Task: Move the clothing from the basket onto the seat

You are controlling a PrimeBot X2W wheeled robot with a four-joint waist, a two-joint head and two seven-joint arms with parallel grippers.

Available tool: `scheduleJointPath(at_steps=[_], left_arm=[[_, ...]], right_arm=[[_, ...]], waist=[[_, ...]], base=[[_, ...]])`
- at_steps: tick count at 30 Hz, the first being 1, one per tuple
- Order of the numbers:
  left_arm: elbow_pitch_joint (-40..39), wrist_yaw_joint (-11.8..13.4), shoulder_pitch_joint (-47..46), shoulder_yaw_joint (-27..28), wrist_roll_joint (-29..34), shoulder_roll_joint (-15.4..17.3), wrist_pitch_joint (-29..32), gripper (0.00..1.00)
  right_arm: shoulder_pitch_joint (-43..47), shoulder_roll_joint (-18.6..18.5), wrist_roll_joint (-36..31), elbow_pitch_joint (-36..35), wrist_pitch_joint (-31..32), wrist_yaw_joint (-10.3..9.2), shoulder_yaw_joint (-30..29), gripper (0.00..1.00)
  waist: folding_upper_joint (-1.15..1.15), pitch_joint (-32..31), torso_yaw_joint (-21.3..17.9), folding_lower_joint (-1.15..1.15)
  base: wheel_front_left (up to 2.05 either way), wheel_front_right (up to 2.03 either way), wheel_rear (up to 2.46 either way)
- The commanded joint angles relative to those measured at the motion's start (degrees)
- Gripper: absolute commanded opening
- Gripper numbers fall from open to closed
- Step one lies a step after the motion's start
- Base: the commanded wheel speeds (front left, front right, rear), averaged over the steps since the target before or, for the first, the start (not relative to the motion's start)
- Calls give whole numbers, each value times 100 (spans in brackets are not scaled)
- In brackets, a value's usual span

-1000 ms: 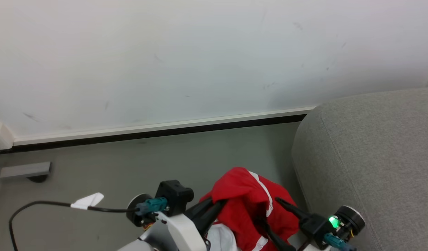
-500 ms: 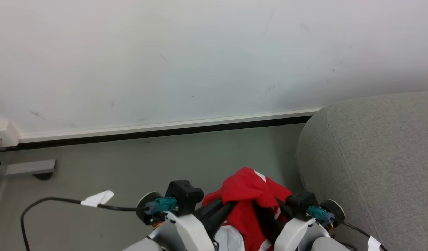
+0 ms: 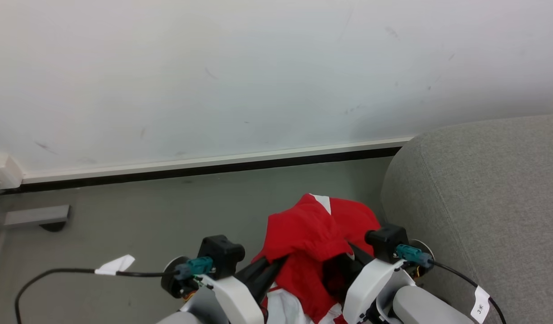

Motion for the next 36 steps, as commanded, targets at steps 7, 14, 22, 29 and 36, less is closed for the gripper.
scheduleJointPath(at_steps=[7, 14, 22, 29, 36], left_arm=[[340, 48, 123, 54, -42, -120, -266, 100], [485, 52, 135, 49, -72, -188, -362, 100], [438, 56, 159, 52, -92, -198, -433, 100], [260, 13, 104, -21, -24, -237, -469, 100], [119, 69, 51, -67, 75, -269, -506, 100]], right_arm=[[-236, -169, 268, -192, -90, -12, 185, 0], [-364, -255, 293, -267, -126, -12, 147, 0], [-529, -476, 64, -500, -148, -12, -182, 0], [-473, -868, -168, -706, -149, -12, -619, 0], [-208, -1343, -351, -1084, -129, -12, -1176, 0]], waist=[[0, 40, 41, -1], [0, 56, 39, -1], [0, 82, -285, -1], [0, 119, -707, -1], [0, 154, -1208, -1]], base=[[0, 0, 0], [0, 0, 0], [0, 0, 0], [0, 0, 0], [0, 0, 0]])
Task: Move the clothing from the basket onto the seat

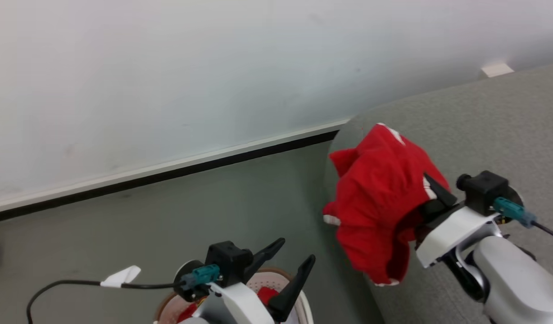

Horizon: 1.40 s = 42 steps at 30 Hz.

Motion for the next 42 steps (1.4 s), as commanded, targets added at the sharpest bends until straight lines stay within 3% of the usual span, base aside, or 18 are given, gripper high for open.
scheduleJointPath(at_steps=[1, 11, 24, 32, 42], left_arm=[[-41, 8, -51, -8, 96, -20, -45, 100], [-175, -20, -96, -61, 160, -129, -181, 100], [-395, -24, -267, -134, 239, -92, -109, 100], [-864, -177, -878, -67, 551, 229, 142, 100], [-1565, -687, -2247, 272, 961, 814, 518, 100]], right_arm=[[141, -143, -76, -123, 25, -14, -153, 0], [780, -558, -297, -792, 351, -13, -990, 0], [1328, -429, -696, -1533, 698, -13, -1900, 0], [792, -1, -1052, -1750, 890, -13, -2882, 0], [-1256, 569, -2023, -1604, 1232, -14, -4561, 0]], waist=[[0, 25, -270, 0], [0, 72, -914, 0], [0, 435, -1053, 0], [0, 1643, -750, 0], [0, 3760, -188, 0]], base=[[0, 0, 0], [0, 0, 0], [0, 0, 0], [0, 0, 0], [0, 0, 0]])
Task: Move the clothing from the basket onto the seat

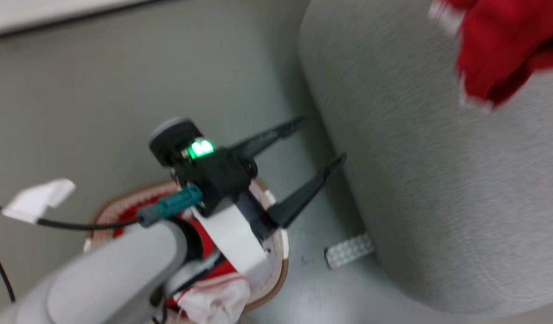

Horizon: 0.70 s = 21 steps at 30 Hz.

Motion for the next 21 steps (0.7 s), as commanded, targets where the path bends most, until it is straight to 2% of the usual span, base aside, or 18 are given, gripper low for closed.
scheduleJointPath(at_steps=[1, 6, 11, 14, 15, 16, 17, 18, 21], left_arm=[[-62, -68, -230, 55, 67, 58, 26, 100], [-170, -216, -616, 143, 188, 11, -41, 100], [-92, -245, -655, 84, 248, -146, -206, 100], [20, -219, -543, 47, 286, -157, -325, 100], [67, -219, -498, 34, 281, -140, -355, 100], [110, -204, -459, 32, 273, -107, -382, 100], [129, -197, -437, 32, 255, -89, -387, 100], [163, -188, -401, 29, 242, -68, -402, 100], [270, -126, -236, 76, 147, 5, -481, 100]], right_arm=[[-360, 28, -173, 69, 43, -13, -270, 0], [-1287, -137, -990, 368, 187, -14, -1317, 0], [-1533, -274, -2019, 733, 161, -14, -2346, 0], [-1394, 15, -2565, 1018, -63, -14, -2835, 0], [-1349, 97, -2693, 1099, -178, -13, -2900, 8], [-1314, 164, -2826, 1182, -307, -14, -2976, 33], [-1270, 197, -2938, 1255, -423, -16, -3036, 40], [-1198, 269, -2985, 1347, -531, -16, -3054, 100], [-940, 454, -3243, 1483, -886, -16, -2977, 100]], waist=[[0, 1132, 466, -1], [0, 1714, 795, -1], [0, 1862, 1088, -1], [0, 1793, 1097, -1], [0, 1743, 1073, -1], [0, 1670, 1031, -1], [0, 1605, 994, -1], [0, 1524, 948, -1], [0, 1219, 778, -1]], base=[[0, 0, 0], [0, 0, 0], [0, 0, 0], [0, 0, 0], [0, 0, 0], [0, 0, 0], [0, 0, 0], [0, 0, 0], [0, 0, 0]])
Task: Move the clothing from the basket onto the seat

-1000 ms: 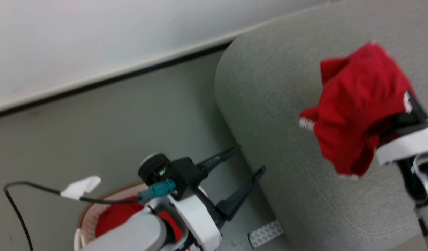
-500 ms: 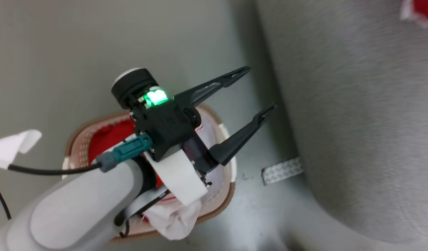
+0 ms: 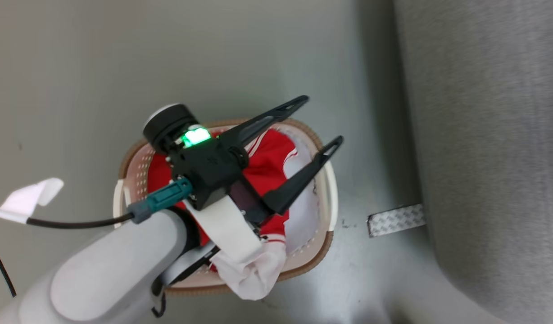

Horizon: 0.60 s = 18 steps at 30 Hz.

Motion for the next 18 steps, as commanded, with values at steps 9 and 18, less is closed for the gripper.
scheduleJointPath(at_steps=[9, 18], left_arm=[[431, 239, 683, 75, -324, 135, -345, 100], [1006, 581, 1593, 155, -708, -83, -864, 100]], right_arm=[[1217, 182, 4, 128, -228, -18, 786, 100], [2667, 100, 448, -756, -331, -18, 1838, 100]], waist=[[0, -1526, -512, -1], [0, -3042, -235, -1]], base=[[0, 0, 0], [0, 0, 0]])
